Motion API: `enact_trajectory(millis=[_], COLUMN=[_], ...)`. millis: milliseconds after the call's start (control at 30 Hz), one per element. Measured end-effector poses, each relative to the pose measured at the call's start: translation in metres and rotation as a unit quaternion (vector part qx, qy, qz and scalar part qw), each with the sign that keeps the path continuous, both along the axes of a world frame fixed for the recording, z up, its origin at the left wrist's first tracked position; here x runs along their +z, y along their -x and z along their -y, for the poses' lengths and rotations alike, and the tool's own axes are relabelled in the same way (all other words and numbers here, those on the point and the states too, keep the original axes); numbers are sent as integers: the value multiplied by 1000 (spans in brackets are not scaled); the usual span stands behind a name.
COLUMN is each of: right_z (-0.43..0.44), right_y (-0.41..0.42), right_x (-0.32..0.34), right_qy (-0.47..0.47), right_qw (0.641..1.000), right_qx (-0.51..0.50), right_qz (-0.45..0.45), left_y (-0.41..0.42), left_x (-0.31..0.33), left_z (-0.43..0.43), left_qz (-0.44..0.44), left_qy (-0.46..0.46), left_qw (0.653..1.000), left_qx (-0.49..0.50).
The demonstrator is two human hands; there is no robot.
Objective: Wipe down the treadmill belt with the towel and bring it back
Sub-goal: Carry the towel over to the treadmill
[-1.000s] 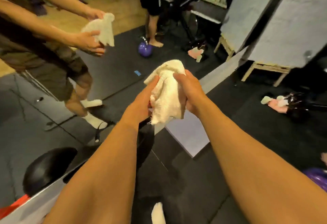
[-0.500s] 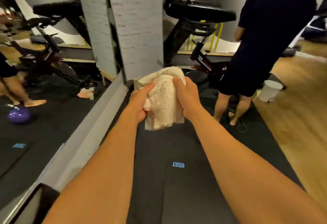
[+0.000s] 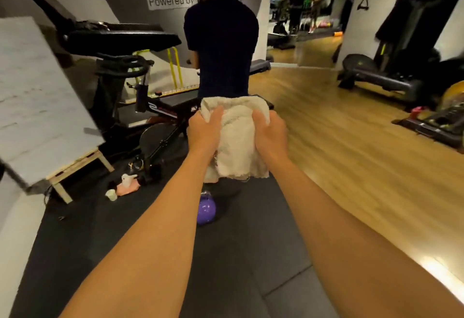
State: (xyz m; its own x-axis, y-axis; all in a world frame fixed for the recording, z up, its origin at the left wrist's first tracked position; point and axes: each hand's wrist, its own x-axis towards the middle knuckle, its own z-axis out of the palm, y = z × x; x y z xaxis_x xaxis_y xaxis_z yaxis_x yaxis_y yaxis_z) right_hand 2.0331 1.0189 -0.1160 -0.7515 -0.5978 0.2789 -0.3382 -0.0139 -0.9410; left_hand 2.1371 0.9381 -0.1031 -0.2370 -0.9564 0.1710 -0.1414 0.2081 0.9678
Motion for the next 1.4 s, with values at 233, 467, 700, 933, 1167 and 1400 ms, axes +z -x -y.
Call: enact_trajectory(millis=[233, 467, 700, 933, 1167, 1400], right_z=[17, 34, 62, 110, 202, 314], right_y=[164, 336, 527, 701, 852, 997], right_x=[1, -5, -20, -1, -9, 1], right_qy=[-2, 4, 16, -11, 11, 3], right_qw=[995, 983, 983, 986, 987, 986], right_qx=[-91, -183, -184, -147, -137, -163], right_qz=[-33, -30, 20, 80, 80, 40], left_y=[180, 375, 571, 745, 896, 1034], left_x=[-15, -15, -28, -11, -23, -5], left_z=[50, 78, 106, 156, 257, 369], left_qz=[1, 18, 18, 16, 10, -42], left_qy=[-19, -11, -17, -15, -55, -95], left_qw=[994, 986, 982, 988, 981, 968], left_qx=[-105, -167, -187, -155, -185, -229])
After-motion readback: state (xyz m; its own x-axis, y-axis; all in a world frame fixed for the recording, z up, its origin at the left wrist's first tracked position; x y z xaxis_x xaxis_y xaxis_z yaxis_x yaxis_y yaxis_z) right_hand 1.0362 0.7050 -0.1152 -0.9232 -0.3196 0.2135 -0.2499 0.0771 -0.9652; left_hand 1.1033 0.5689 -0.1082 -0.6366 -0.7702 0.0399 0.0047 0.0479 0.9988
